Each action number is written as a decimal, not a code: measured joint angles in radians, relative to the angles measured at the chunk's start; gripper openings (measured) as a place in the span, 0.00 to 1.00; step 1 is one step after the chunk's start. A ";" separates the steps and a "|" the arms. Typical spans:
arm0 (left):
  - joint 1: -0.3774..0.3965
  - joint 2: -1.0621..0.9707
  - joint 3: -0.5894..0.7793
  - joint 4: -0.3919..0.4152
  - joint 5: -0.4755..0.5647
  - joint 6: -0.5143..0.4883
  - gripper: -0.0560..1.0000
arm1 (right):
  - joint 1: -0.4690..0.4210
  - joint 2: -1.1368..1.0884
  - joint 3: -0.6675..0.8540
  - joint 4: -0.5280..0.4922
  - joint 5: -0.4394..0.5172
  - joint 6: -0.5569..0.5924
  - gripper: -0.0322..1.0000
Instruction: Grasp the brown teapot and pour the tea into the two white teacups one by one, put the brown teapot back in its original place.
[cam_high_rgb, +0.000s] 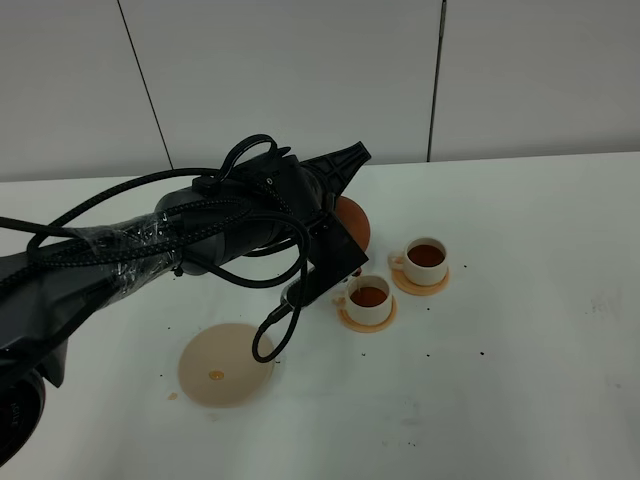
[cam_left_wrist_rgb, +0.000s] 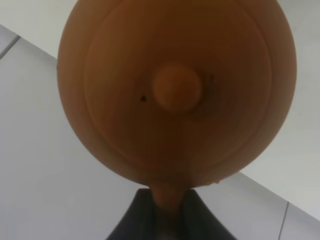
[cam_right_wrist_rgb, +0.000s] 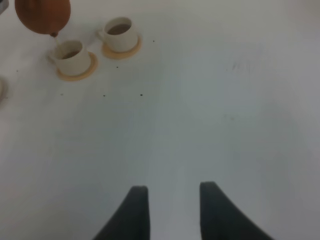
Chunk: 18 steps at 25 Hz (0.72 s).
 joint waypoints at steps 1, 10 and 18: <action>0.000 0.000 0.000 0.000 0.000 0.001 0.22 | 0.000 0.000 0.000 0.000 0.000 0.000 0.27; 0.000 0.000 0.000 0.000 -0.005 0.008 0.22 | 0.000 0.000 0.000 0.000 0.000 0.000 0.27; 0.000 0.000 0.000 0.000 -0.010 0.011 0.22 | 0.000 0.000 0.000 0.000 0.000 0.000 0.27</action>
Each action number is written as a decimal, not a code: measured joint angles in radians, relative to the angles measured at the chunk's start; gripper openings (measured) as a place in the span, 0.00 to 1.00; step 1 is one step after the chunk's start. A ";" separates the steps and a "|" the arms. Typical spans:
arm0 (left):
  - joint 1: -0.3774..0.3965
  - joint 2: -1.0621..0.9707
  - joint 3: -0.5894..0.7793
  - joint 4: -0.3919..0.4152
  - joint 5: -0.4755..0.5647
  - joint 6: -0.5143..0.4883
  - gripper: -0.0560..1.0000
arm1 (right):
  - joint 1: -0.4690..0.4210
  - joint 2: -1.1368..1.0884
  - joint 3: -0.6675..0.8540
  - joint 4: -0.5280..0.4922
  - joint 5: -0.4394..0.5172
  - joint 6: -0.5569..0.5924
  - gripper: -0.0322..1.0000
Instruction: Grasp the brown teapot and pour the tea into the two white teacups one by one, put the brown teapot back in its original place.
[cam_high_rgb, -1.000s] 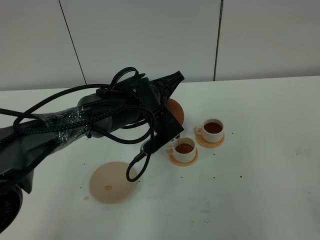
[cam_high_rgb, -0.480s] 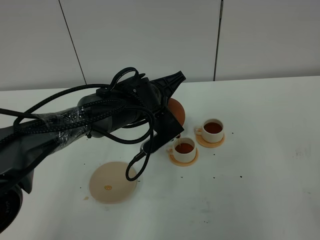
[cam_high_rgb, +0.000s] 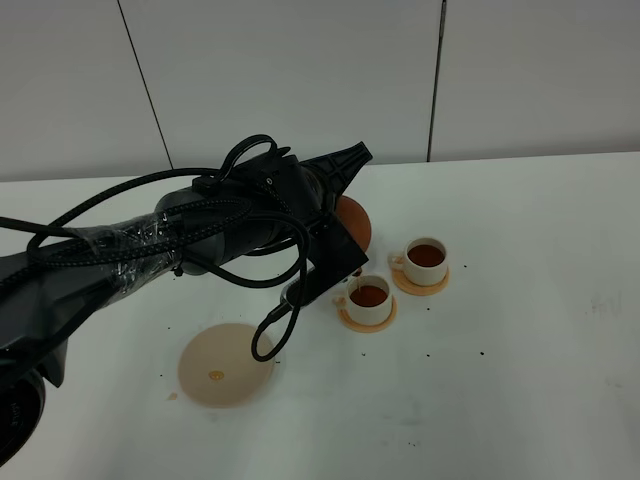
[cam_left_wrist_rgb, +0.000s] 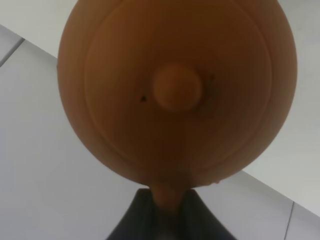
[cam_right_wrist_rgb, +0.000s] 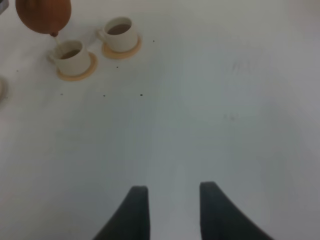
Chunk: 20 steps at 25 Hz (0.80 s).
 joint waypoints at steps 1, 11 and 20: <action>0.000 0.000 0.000 0.000 -0.002 0.000 0.22 | 0.000 0.000 0.000 0.000 0.000 0.000 0.27; 0.000 0.000 0.000 0.000 -0.008 0.000 0.22 | 0.000 0.000 0.000 0.000 0.000 0.000 0.27; 0.000 0.000 0.000 0.000 -0.012 0.000 0.22 | 0.000 0.000 0.000 0.000 0.000 0.000 0.27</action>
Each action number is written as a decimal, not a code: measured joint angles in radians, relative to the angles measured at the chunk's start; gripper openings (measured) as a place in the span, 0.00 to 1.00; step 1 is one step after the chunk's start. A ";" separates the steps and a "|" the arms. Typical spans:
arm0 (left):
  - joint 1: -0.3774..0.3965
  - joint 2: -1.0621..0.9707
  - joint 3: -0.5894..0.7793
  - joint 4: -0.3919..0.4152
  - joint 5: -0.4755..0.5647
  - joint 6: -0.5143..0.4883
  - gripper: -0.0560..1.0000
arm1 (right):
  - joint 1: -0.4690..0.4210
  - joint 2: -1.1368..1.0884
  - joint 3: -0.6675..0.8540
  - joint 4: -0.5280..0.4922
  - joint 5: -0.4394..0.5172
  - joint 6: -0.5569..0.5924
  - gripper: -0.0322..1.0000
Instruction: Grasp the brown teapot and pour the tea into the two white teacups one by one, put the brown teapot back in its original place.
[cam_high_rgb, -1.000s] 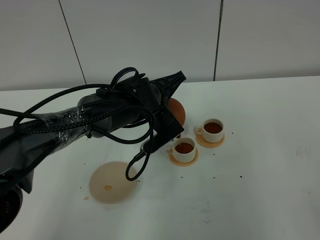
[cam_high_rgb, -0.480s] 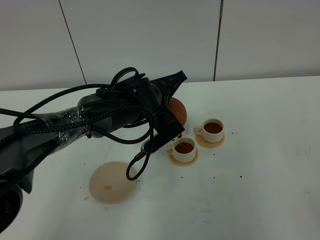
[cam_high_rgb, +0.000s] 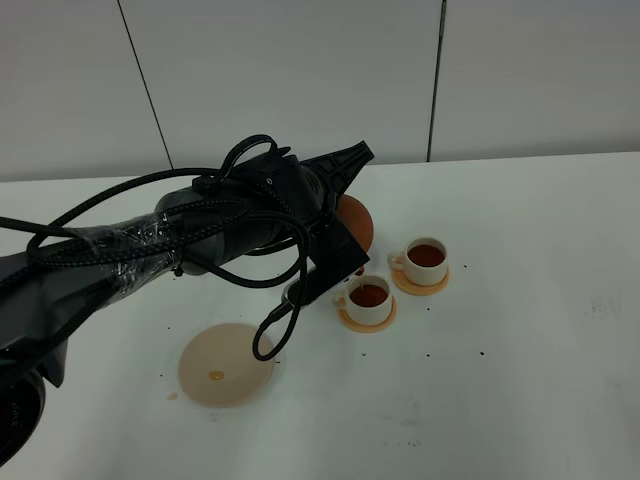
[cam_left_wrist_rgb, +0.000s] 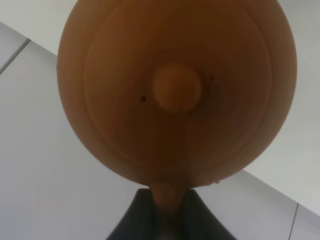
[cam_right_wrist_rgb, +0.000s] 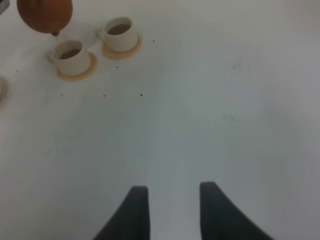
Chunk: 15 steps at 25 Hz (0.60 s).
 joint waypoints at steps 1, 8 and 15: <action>0.000 0.000 0.000 0.000 -0.004 0.000 0.22 | 0.000 0.000 0.000 0.000 0.000 0.000 0.27; 0.000 0.000 0.000 -0.003 -0.011 0.001 0.22 | 0.000 0.000 0.000 0.000 0.000 0.000 0.27; 0.000 0.000 0.000 -0.029 -0.004 0.001 0.22 | 0.000 0.000 0.000 0.000 0.000 0.000 0.27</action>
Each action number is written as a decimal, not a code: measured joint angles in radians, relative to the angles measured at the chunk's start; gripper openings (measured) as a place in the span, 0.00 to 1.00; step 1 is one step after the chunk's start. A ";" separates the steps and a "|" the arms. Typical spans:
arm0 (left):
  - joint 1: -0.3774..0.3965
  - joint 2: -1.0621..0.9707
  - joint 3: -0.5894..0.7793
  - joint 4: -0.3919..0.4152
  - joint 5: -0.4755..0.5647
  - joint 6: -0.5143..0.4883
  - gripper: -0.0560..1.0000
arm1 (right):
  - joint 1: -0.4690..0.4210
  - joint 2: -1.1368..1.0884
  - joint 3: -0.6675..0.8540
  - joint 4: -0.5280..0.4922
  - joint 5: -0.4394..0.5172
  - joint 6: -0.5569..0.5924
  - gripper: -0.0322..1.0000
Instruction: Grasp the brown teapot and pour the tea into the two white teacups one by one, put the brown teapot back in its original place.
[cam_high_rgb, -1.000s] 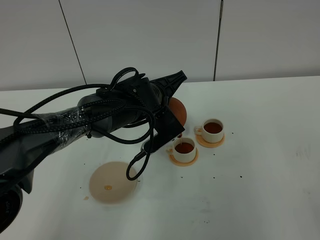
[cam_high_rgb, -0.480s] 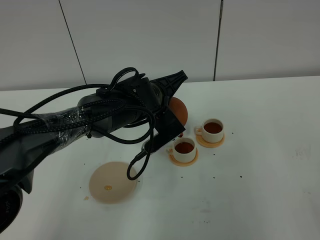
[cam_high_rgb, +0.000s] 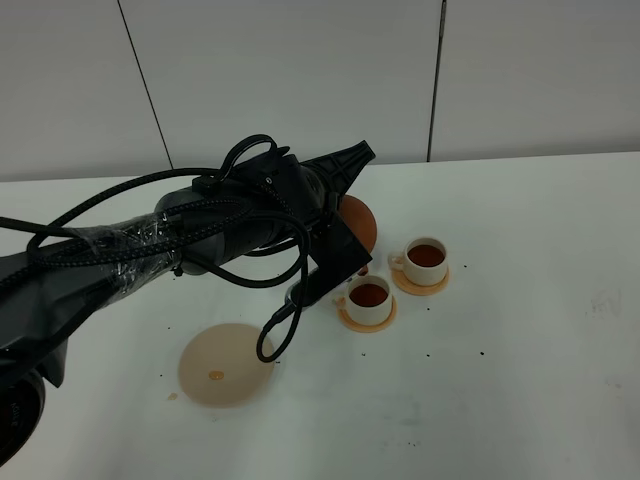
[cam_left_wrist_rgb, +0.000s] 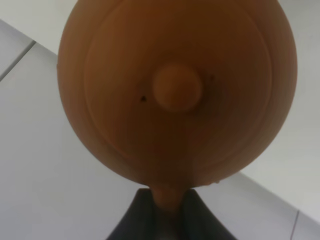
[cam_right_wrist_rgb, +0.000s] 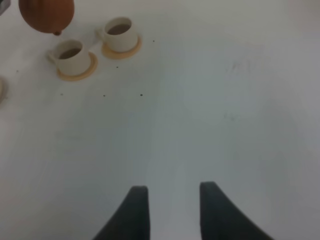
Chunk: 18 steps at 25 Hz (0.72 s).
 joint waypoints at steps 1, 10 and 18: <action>0.000 0.000 0.000 -0.009 0.003 0.000 0.22 | 0.000 0.000 0.000 0.000 0.000 0.000 0.27; 0.000 0.000 0.000 -0.094 0.077 -0.011 0.22 | 0.000 0.000 0.000 0.000 0.000 0.000 0.27; 0.001 -0.010 0.000 -0.099 0.120 -0.160 0.22 | 0.000 0.000 0.000 0.000 0.000 0.000 0.27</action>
